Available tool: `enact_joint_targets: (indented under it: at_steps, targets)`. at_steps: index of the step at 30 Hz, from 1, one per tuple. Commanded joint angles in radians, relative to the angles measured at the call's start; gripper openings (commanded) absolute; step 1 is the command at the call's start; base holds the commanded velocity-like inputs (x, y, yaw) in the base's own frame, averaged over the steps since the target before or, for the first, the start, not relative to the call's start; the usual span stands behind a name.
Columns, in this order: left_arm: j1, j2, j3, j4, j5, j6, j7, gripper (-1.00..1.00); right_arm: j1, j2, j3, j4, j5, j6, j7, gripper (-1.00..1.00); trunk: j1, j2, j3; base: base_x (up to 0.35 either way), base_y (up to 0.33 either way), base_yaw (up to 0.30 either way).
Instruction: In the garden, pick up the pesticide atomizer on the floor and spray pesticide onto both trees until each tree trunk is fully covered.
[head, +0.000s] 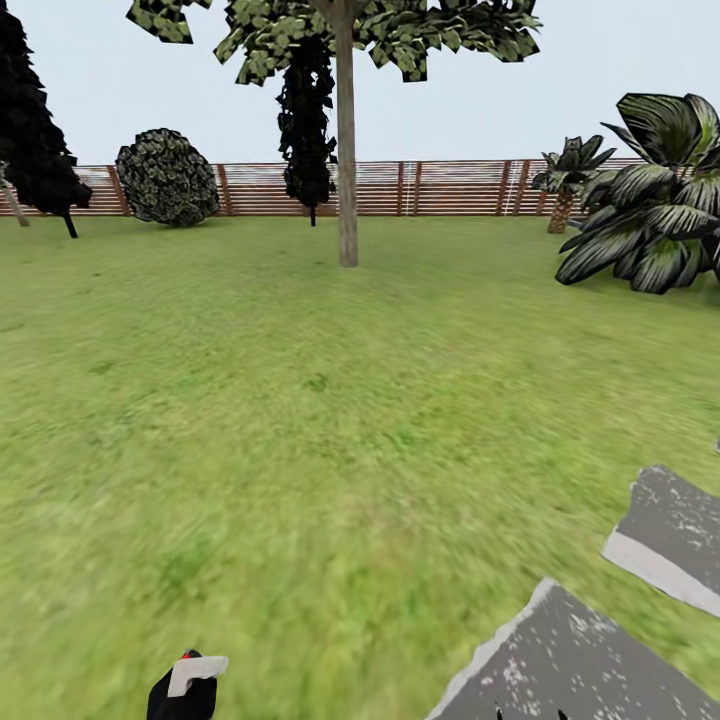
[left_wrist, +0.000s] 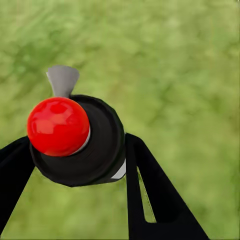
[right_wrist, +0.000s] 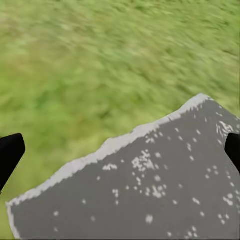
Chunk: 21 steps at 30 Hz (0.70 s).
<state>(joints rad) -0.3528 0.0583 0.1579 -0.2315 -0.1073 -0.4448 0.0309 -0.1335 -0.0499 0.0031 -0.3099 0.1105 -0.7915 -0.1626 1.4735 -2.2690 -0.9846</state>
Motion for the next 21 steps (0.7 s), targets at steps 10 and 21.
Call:
enact_joint_targets:
  at_steps: [10,21]
  targets:
    - [0.0,0.0,0.0,0.0,0.0,0.0,0.0,-1.0,0.0,0.0,0.0,0.0,0.0,0.0,0.0,1.0,0.0,0.0,0.0,0.344,0.0,0.0]
    - [0.0,0.0,0.0,0.0,0.0,0.0,0.0,-1.0,0.0,0.0,0.0,0.0,0.0,0.0,0.0,1.0,0.0,0.0,0.0,0.344,0.0,0.0]
